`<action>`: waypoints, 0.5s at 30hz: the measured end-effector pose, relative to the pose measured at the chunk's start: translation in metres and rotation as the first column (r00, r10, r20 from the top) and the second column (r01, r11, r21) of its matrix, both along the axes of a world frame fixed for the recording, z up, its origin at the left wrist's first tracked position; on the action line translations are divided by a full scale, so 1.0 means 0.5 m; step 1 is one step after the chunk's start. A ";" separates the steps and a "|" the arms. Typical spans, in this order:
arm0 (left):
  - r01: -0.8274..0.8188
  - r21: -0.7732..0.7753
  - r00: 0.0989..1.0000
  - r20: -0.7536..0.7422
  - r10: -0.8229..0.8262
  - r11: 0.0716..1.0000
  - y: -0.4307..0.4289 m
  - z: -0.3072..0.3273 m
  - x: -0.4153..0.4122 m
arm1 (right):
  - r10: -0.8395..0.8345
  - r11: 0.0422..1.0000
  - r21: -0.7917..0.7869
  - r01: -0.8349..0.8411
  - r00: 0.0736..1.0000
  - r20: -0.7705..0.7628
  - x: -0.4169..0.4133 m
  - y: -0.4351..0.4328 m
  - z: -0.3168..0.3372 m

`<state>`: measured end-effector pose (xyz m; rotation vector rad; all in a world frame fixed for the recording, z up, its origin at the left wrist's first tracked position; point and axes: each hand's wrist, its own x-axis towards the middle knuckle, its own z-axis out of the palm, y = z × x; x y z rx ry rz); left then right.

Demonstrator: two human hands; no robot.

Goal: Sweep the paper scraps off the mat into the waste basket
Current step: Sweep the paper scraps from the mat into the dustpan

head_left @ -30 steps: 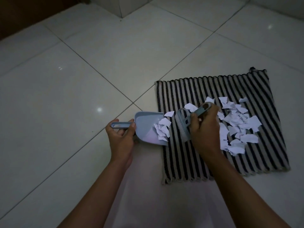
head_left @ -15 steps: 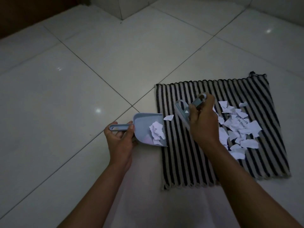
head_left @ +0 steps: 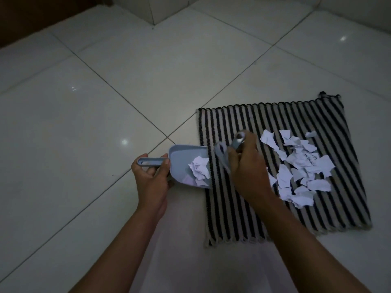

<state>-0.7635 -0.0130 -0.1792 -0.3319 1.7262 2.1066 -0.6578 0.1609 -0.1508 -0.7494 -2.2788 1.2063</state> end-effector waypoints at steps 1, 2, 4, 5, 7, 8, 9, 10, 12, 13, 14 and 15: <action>-0.003 0.010 1.000 0.001 0.003 1.000 0.001 0.001 0.002 | 0.026 1.000 0.008 -0.026 1.000 0.004 0.002 -0.017 -0.003; -0.005 0.019 1.000 0.000 0.005 1.000 0.001 0.003 0.004 | 0.039 0.999 0.018 -0.040 0.999 0.009 0.005 -0.031 -0.006; 0.002 0.033 1.000 -0.002 -0.002 0.999 0.002 0.004 0.008 | 0.018 1.000 0.004 -0.018 1.000 -0.009 0.019 -0.045 -0.007; 0.011 0.036 1.000 0.000 -0.011 0.999 0.002 0.004 0.012 | -0.011 0.999 -0.030 0.010 0.999 -0.032 0.031 -0.044 -0.002; 0.031 0.031 0.999 0.011 -0.031 0.999 0.002 0.000 0.024 | -0.069 0.992 -0.112 0.062 0.996 -0.061 0.060 -0.029 0.009; 0.038 0.028 0.999 0.021 -0.038 0.999 0.002 -0.002 0.031 | -0.097 0.986 -0.139 0.088 0.993 -0.065 0.078 -0.018 0.015; 0.042 0.028 0.999 0.033 -0.043 0.999 0.004 -0.005 0.039 | -0.135 0.981 -0.147 0.125 0.989 -0.061 0.098 -0.005 0.019; 0.047 0.030 0.998 0.044 -0.048 0.998 0.005 -0.007 0.048 | -0.179 0.975 -0.142 0.170 0.982 -0.054 0.118 0.009 0.022; 0.060 0.033 0.997 0.055 -0.062 0.998 0.013 -0.011 0.065 | -0.285 0.953 -0.123 0.277 0.958 -0.045 0.158 0.035 0.030; 0.069 0.033 0.996 0.060 -0.071 0.997 0.018 -0.012 0.074 | -0.342 0.936 -0.103 0.337 0.939 -0.029 0.175 0.047 0.035; 0.074 0.032 0.995 0.066 -0.076 0.997 0.024 -0.014 0.082 | -0.389 0.919 -0.067 0.389 0.921 0.002 0.192 0.058 0.037; 0.076 0.030 0.995 0.070 -0.078 0.997 0.029 -0.015 0.089 | -0.416 0.908 -0.027 0.418 0.908 0.042 0.204 0.065 0.037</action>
